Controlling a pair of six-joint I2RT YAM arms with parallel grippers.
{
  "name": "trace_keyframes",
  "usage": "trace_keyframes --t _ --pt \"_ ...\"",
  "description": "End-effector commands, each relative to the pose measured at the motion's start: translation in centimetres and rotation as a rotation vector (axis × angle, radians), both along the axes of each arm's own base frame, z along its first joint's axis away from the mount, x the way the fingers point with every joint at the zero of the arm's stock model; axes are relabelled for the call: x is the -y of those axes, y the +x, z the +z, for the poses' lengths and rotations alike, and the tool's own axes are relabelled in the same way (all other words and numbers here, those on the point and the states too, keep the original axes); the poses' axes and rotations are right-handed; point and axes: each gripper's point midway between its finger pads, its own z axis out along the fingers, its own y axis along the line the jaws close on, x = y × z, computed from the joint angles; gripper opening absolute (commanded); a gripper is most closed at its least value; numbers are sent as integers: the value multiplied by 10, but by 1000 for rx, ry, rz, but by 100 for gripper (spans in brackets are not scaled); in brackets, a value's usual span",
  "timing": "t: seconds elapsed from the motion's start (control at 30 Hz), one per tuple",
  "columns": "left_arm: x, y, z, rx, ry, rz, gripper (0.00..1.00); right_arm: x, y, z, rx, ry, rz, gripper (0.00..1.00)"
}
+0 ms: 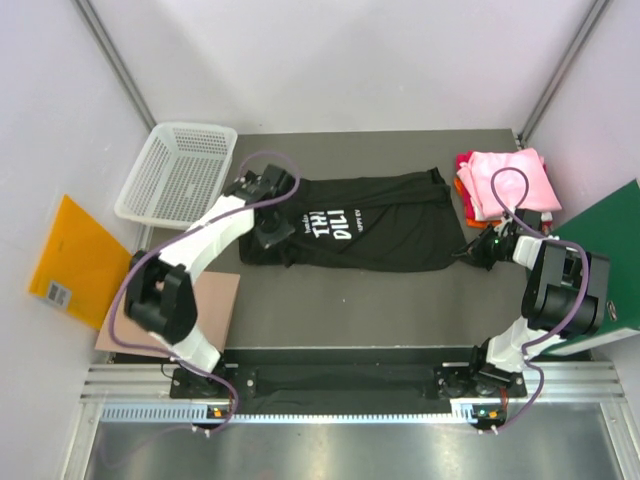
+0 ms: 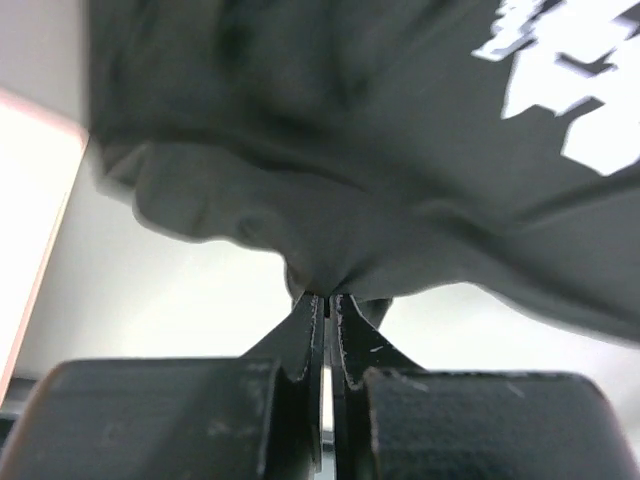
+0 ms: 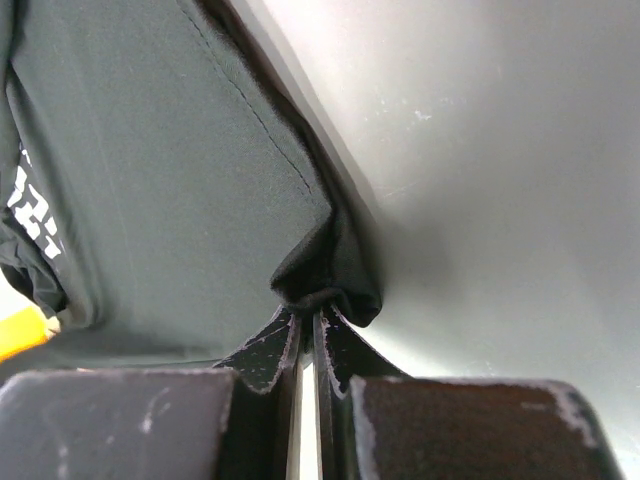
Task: Fold and stack the t-shirts
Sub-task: Grap the side of the flattened tshirt closest away from the robot with both arms
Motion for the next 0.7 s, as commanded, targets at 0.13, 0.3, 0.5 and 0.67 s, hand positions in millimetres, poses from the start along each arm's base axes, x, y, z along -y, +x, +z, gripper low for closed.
trace_keyframes --t 0.13,0.3,0.5,0.67 --pt "29 77 -33 -95 112 -114 78 4 13 5 23 -19 30 0" --pt "19 74 -3 -12 116 -92 99 2 13 7 30 -9 32 0" --pt "3 35 9 75 52 -51 95 -1 11 1 21 13 43 0" --pt "11 29 -6 116 -33 -47 83 -2 11 -1 19 18 48 0"
